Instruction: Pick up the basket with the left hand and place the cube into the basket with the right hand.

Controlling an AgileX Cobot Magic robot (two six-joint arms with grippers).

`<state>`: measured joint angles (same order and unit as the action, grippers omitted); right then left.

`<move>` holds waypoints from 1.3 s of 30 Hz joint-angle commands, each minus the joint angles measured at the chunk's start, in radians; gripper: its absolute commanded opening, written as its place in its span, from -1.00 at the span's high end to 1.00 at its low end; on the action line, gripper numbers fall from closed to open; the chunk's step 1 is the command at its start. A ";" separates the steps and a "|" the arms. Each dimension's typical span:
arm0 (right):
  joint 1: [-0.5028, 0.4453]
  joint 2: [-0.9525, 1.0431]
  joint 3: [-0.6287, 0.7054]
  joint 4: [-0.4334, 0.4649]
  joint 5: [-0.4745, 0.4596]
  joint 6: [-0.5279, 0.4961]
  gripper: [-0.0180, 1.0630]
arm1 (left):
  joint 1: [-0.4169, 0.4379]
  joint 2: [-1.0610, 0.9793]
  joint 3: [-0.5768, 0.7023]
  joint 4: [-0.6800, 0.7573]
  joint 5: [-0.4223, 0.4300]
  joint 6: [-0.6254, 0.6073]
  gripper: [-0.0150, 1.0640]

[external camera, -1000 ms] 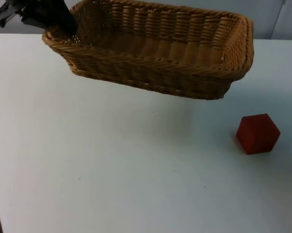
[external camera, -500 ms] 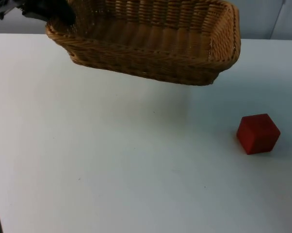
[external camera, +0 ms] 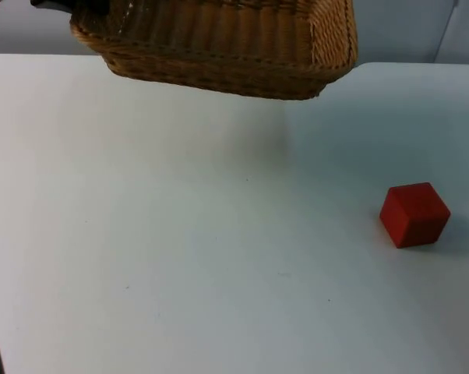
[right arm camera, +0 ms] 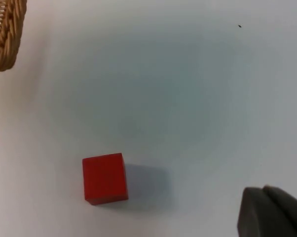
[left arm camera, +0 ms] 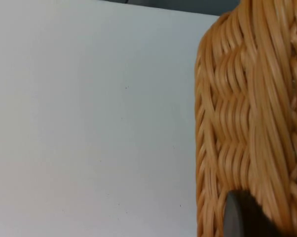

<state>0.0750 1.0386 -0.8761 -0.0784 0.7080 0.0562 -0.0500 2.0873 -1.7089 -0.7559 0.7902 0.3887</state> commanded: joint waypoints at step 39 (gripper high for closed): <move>0.039 0.335 -0.007 0.346 -0.013 -0.192 0.96 | -0.003 -0.009 0.000 -0.040 0.058 -0.003 0.97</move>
<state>0.1089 1.3746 -0.8766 0.2600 0.6990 -0.1571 -0.0500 2.0873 -1.7089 -0.7559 0.8191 0.3905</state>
